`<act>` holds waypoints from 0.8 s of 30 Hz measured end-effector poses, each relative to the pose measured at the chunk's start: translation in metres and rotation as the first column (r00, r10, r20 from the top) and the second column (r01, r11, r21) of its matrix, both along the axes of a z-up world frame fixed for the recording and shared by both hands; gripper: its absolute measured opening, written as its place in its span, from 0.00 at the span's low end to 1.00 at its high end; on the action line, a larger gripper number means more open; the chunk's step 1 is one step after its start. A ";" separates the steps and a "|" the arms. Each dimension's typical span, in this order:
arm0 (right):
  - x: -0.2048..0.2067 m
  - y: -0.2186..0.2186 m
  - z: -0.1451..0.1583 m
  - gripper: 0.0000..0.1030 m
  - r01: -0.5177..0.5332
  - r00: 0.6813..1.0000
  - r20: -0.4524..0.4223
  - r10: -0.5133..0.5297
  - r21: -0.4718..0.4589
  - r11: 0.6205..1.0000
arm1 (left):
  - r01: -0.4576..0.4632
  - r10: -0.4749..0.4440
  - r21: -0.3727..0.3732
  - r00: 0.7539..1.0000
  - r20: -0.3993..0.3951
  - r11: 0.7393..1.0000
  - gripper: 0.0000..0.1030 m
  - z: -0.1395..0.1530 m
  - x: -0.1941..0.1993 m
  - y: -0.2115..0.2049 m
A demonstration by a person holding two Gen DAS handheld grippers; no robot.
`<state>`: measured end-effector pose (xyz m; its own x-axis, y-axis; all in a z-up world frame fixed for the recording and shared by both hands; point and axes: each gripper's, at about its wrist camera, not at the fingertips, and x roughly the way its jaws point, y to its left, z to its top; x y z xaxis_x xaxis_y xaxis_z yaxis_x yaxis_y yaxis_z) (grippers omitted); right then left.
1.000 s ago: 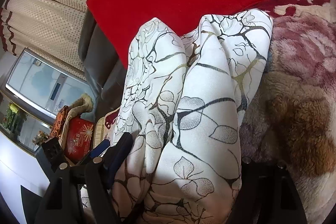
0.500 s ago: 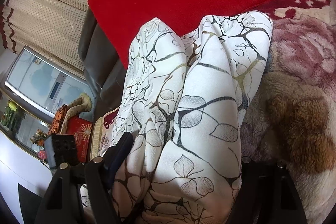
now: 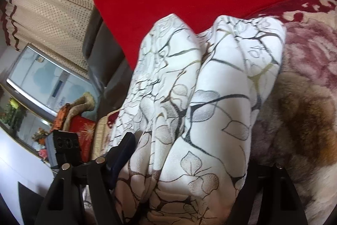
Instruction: Fold large clothes
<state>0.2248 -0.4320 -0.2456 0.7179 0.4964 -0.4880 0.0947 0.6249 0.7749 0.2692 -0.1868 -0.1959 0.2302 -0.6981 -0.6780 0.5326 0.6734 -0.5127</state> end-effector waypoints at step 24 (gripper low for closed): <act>0.009 0.075 -0.015 0.74 -0.098 0.995 -0.002 0.101 0.200 0.975 | -0.164 0.119 0.208 0.970 0.214 0.964 0.54 0.032 -0.035 0.064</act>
